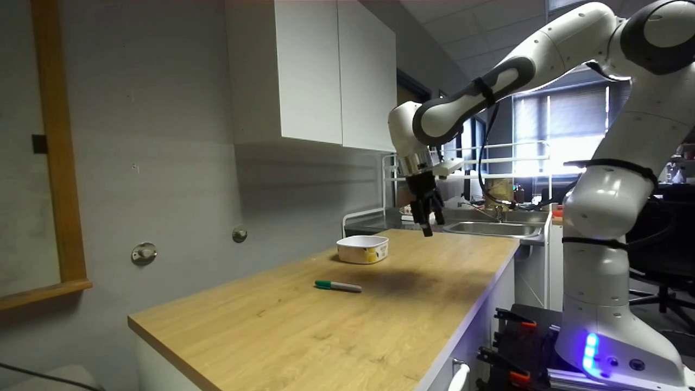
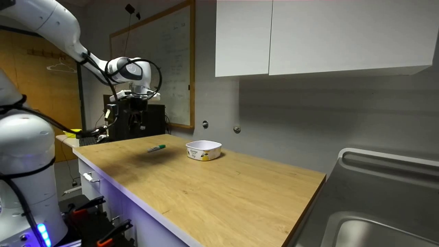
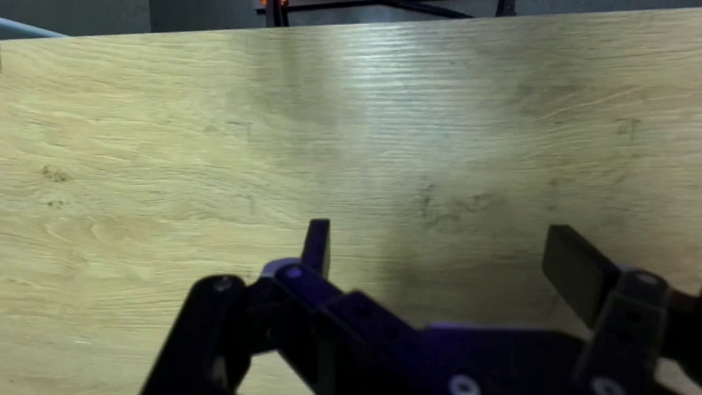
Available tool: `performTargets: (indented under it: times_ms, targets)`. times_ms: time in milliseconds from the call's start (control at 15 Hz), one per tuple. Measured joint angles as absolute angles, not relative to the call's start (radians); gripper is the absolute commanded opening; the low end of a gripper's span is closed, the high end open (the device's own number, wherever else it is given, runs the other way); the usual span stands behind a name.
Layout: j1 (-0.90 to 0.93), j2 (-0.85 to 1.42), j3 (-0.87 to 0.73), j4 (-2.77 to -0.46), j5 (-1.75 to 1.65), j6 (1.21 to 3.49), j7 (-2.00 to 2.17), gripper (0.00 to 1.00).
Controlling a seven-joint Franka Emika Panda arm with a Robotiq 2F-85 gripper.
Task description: Put the marker into the container.
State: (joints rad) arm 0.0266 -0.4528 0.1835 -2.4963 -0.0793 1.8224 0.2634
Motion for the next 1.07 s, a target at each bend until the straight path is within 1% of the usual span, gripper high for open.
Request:
performTargets:
  times_ms: [267,533,933,1067]
  targets:
    - [0.105,-0.330,0.290,-2.472,-0.088,1.853,0.356,1.00]
    - [0.175,-0.250,0.338,-2.392,-0.088,1.852,0.394,1.00]
    - [0.186,-0.248,0.323,-2.390,-0.086,1.852,0.395,1.00]
    - [0.182,-0.260,0.291,-2.409,-0.068,1.853,0.385,1.00]
